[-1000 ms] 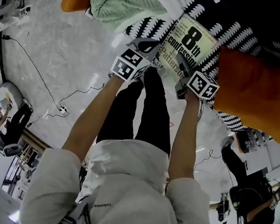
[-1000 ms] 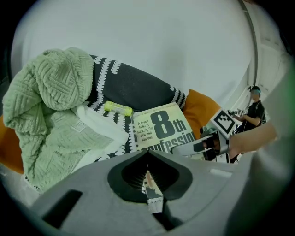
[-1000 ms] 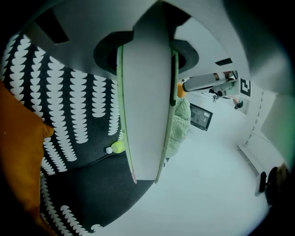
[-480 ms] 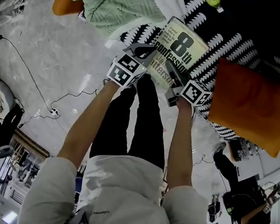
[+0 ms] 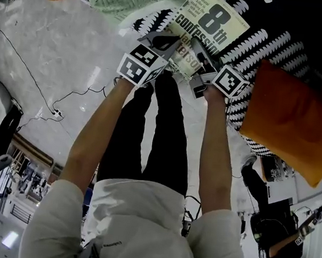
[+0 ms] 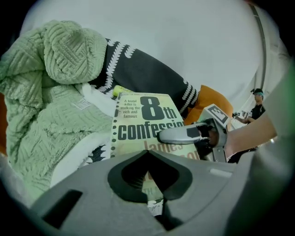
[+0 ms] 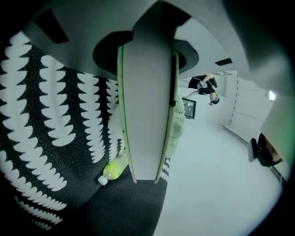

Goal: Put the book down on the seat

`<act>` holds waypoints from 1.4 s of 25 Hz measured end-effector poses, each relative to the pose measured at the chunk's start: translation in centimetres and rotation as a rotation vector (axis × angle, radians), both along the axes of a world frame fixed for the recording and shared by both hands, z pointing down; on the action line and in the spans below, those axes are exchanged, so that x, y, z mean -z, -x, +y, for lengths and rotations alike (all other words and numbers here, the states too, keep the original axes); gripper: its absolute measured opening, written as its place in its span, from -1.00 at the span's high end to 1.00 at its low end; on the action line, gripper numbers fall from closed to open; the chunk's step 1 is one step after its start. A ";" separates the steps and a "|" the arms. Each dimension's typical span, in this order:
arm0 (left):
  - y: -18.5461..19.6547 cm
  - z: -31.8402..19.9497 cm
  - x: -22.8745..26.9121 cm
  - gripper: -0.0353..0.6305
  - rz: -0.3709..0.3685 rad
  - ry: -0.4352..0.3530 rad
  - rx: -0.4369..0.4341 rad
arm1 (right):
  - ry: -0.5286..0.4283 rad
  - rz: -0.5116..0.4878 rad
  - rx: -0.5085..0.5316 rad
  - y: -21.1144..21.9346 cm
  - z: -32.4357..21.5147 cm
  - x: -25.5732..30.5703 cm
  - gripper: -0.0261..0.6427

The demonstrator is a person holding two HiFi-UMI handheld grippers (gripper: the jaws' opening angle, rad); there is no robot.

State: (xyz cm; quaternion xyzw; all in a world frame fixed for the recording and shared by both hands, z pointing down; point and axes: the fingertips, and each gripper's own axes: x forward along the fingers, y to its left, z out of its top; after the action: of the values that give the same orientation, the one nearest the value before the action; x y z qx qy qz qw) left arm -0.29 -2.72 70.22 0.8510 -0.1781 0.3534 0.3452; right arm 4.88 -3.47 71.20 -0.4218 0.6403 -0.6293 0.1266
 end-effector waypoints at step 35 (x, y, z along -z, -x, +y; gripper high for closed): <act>0.4 -2.8 -7.0 0.87 0.099 0.175 0.064 | -0.051 0.009 -0.248 -3.1 0.0 -6.0 0.36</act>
State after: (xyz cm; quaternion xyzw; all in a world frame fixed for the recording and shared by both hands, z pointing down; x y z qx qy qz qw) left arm -0.73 -5.50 77.26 0.8280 -0.1566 0.3140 0.4375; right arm 7.99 -3.48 77.17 -0.4970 0.5998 -0.5904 0.2112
